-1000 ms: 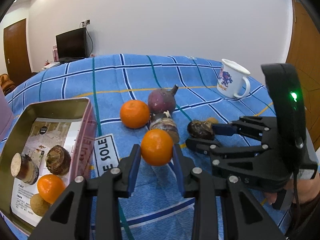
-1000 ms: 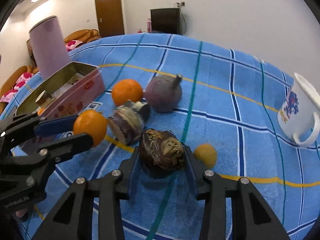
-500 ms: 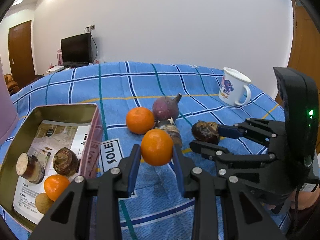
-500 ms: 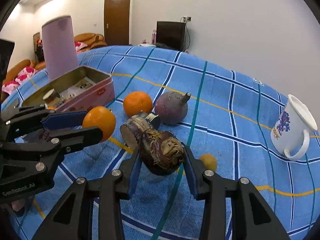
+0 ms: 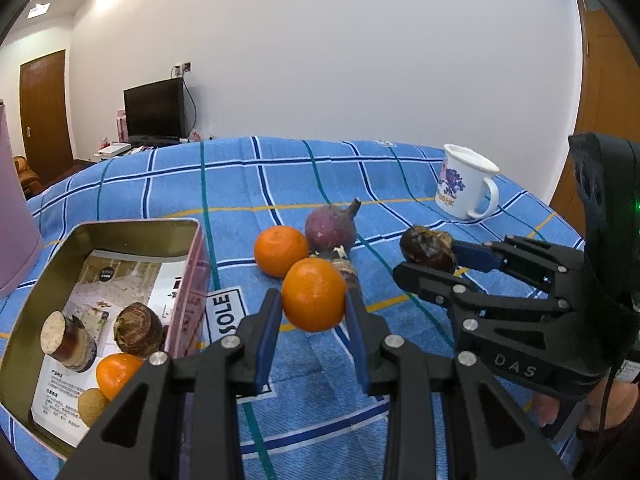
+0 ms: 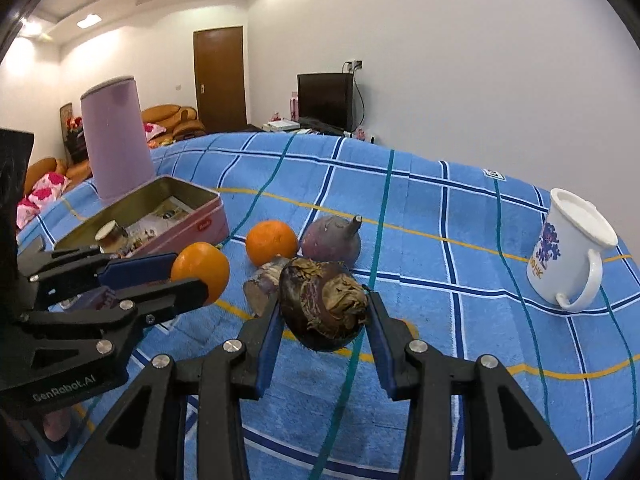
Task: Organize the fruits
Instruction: 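Lift the brown fruit with the right tool while the left tool lifts the mandarin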
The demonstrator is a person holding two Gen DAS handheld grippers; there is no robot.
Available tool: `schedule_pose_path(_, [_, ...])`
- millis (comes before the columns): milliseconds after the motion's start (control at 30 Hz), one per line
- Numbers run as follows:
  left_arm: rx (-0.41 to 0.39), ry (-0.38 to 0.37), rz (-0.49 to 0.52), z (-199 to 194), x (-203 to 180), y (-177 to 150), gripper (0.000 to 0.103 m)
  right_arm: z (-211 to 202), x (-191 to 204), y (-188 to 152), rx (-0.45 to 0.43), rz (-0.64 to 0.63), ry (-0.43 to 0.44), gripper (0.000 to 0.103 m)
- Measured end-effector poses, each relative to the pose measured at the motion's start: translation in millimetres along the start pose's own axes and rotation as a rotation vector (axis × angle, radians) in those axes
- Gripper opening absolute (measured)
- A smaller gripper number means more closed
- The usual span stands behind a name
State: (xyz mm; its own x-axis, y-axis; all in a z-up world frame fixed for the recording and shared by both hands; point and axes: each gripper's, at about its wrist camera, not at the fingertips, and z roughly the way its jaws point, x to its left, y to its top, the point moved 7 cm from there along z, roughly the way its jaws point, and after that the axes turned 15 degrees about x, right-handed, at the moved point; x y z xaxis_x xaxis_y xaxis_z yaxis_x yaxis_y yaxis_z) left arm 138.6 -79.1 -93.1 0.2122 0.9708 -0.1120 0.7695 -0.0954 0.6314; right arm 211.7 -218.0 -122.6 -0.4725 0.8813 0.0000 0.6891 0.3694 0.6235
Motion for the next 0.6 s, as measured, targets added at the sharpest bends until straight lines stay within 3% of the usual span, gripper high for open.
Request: schedule_pose_path(600, [-0.086,0.032,-0.004,-17.3,1.9,0.7,0.034,-19.0,0.6,0.9,-0.105,0.064,0.002,0.042])
